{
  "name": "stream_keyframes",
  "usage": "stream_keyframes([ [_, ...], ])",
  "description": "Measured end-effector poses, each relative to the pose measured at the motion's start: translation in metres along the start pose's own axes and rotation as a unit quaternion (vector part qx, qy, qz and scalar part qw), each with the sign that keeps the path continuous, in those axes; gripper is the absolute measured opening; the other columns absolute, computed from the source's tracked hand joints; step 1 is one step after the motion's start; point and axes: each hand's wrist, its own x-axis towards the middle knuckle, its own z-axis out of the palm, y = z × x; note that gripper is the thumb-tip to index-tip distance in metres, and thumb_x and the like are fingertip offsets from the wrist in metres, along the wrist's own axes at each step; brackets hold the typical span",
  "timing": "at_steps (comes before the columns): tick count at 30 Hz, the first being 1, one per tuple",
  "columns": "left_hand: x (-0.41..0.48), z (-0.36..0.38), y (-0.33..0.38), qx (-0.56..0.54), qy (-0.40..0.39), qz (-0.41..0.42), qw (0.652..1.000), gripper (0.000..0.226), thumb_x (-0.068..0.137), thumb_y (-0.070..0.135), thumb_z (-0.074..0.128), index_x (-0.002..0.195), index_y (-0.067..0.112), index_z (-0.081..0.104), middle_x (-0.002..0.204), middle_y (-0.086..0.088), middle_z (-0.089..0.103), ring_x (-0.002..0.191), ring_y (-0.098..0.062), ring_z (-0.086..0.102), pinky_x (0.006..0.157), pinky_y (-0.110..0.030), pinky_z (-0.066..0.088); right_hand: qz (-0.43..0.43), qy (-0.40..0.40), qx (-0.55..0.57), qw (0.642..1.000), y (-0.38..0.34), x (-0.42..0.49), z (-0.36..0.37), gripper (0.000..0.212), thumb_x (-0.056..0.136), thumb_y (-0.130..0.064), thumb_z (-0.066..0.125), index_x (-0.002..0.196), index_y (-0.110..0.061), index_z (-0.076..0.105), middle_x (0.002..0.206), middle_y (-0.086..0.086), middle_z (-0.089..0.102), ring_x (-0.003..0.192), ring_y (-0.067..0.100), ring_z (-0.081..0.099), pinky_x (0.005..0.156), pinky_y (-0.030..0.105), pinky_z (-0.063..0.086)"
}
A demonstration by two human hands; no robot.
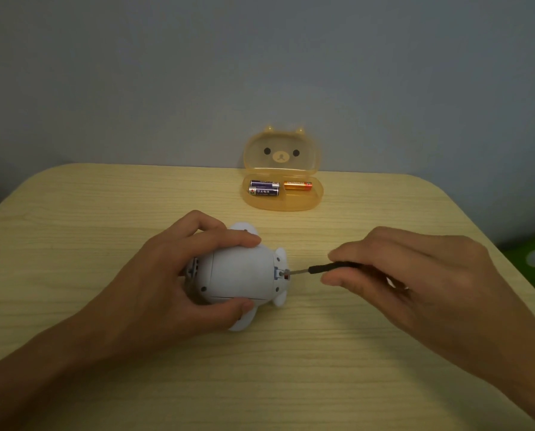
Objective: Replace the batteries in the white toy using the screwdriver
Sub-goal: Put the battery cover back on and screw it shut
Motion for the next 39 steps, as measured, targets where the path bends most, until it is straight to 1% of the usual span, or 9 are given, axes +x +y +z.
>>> stream_keyframes([
  [7,-0.002,0.000,0.001,-0.003,-0.002,0.004,1.000,0.064,0.071,0.059,0.080,0.132,0.050,0.064,0.125,0.014,0.059,0.113,-0.013,0.064,0.077,-0.018,0.053,-0.047,0.004,-0.033,0.998,0.001,-0.002,0.001,0.017,0.084,-0.001,0.075,0.097,-0.009,0.082,0.091,0.002,0.081,0.071,0.019,0.076,0.057,0.034,0.060],
  [10,-0.001,0.000,0.000,-0.004,0.000,0.002,1.000,0.065,0.070,0.059,0.080,0.132,0.050,0.064,0.126,0.014,0.059,0.114,-0.012,0.063,0.077,-0.022,0.056,-0.036,0.012,-0.017,0.999,0.001,-0.001,0.002,0.011,0.090,-0.009,0.072,0.096,-0.007,0.082,0.087,0.003,0.081,0.066,0.022,0.075,0.052,0.036,0.060],
  [16,-0.002,-0.001,0.000,-0.004,-0.001,0.004,1.000,0.065,0.070,0.060,0.079,0.133,0.051,0.063,0.126,0.014,0.058,0.114,-0.014,0.064,0.076,-0.031,0.060,-0.010,-0.011,-0.075,0.997,-0.006,0.000,0.012,0.054,0.100,-0.046,0.055,0.061,-0.011,0.067,0.049,0.000,0.058,0.036,0.022,0.047,0.034,0.032,0.042],
  [19,-0.002,-0.001,-0.001,-0.009,-0.001,0.004,1.000,0.065,0.071,0.058,0.080,0.133,0.048,0.064,0.126,0.013,0.059,0.116,-0.014,0.064,0.077,-0.032,0.060,-0.019,-0.011,-0.070,0.997,-0.004,0.000,0.012,0.054,0.101,-0.047,0.055,0.064,-0.011,0.068,0.052,0.000,0.060,0.038,0.022,0.049,0.037,0.032,0.042],
  [24,-0.001,-0.001,-0.001,-0.013,-0.001,0.001,1.000,0.066,0.071,0.058,0.080,0.134,0.049,0.063,0.125,0.014,0.059,0.116,-0.013,0.063,0.078,-0.028,0.060,-0.044,-0.003,-0.042,0.998,-0.001,0.002,0.004,0.010,0.092,-0.010,0.071,0.096,-0.009,0.080,0.087,0.004,0.078,0.065,0.025,0.071,0.051,0.040,0.057],
  [26,-0.001,-0.001,-0.001,-0.013,-0.004,0.002,1.000,0.066,0.071,0.058,0.081,0.134,0.049,0.063,0.125,0.014,0.059,0.116,-0.014,0.063,0.078,-0.028,0.060,-0.042,-0.003,-0.041,0.998,-0.001,0.002,0.006,0.015,0.086,0.000,0.075,0.095,-0.009,0.080,0.088,0.005,0.079,0.067,0.027,0.073,0.052,0.040,0.058],
  [29,0.000,-0.001,-0.002,-0.013,-0.004,0.003,1.000,0.067,0.070,0.058,0.081,0.134,0.050,0.062,0.125,0.014,0.059,0.116,-0.014,0.063,0.078,-0.028,0.060,-0.022,0.002,-0.037,0.999,-0.002,0.004,0.009,0.009,0.090,-0.014,0.074,0.093,-0.008,0.081,0.081,0.003,0.079,0.058,0.027,0.070,0.049,0.040,0.057],
  [33,-0.001,-0.001,-0.001,-0.012,-0.006,0.000,1.000,0.066,0.070,0.059,0.081,0.133,0.051,0.063,0.124,0.014,0.058,0.115,-0.014,0.063,0.078,-0.028,0.060,0.024,-0.011,-0.064,0.998,-0.002,0.004,0.012,0.040,0.097,-0.040,0.059,0.075,-0.009,0.074,0.059,0.001,0.067,0.043,0.022,0.057,0.040,0.034,0.049],
  [39,-0.001,-0.002,-0.002,-0.011,-0.009,-0.005,1.000,0.066,0.070,0.060,0.081,0.133,0.050,0.064,0.125,0.015,0.058,0.115,-0.013,0.062,0.078,-0.021,0.056,0.076,-0.022,-0.036,0.996,-0.006,0.004,0.020,0.063,0.099,-0.048,0.050,0.050,-0.010,0.054,0.039,-0.007,0.044,0.030,0.018,0.040,0.036,0.030,0.041],
])
